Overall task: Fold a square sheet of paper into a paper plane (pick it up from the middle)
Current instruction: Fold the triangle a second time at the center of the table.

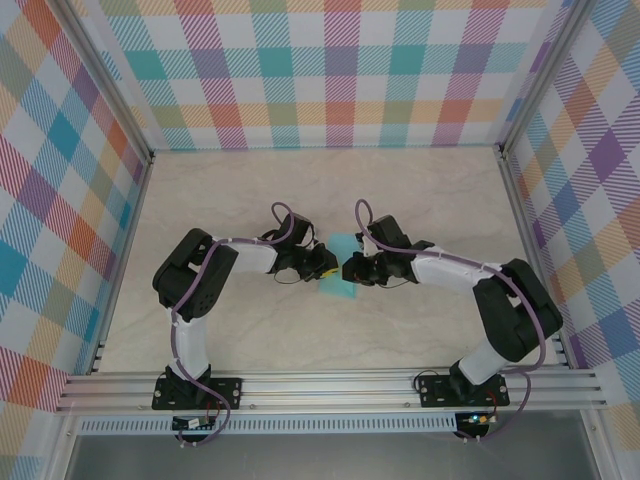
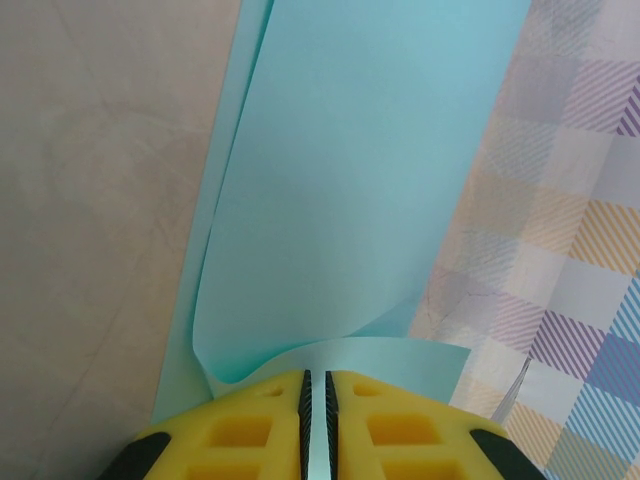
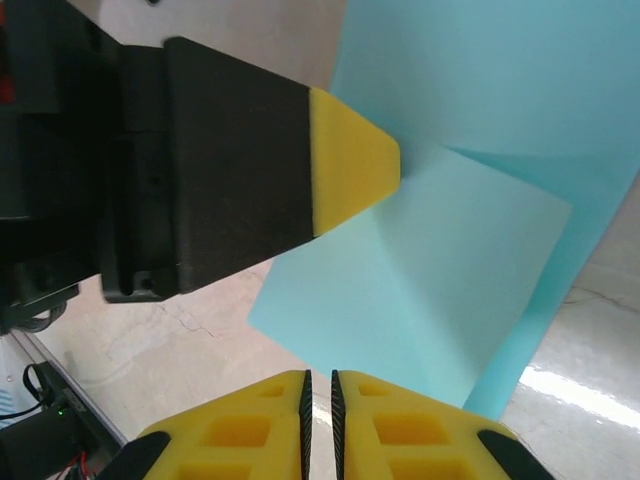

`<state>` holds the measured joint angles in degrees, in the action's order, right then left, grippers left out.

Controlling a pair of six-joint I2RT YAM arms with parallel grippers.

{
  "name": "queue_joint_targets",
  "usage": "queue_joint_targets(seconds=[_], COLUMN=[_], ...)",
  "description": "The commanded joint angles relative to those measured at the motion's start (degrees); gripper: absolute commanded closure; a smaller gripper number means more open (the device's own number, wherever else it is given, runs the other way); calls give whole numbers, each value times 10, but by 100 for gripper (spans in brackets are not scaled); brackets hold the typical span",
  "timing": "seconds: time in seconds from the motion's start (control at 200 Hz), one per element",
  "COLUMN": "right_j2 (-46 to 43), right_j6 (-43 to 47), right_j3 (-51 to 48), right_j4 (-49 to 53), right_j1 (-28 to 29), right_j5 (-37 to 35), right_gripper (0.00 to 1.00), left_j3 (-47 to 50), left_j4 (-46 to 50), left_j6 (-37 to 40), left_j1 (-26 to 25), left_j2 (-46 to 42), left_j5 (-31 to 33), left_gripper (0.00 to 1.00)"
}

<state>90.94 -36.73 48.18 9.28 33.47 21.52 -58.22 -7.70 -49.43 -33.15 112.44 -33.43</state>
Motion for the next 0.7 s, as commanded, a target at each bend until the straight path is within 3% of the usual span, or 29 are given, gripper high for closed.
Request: queue_joint_targets(seconds=[0.0,0.26,0.695], right_j2=[29,65,93], right_j6=[-30,-29,-2], right_j3=[12,33,38], right_j4=[-13,3,77], right_j1=[-1,-1,-2], right_j5=[43,45,-25], right_gripper=[85,84,84], left_j3=[7,8,7], left_j4=[19,18,22], left_j6=[11,12,14], left_j1=[-10,-10,-10], left_j2=[26,28,29], left_j5=[13,11,12], left_gripper=[85,85,86])
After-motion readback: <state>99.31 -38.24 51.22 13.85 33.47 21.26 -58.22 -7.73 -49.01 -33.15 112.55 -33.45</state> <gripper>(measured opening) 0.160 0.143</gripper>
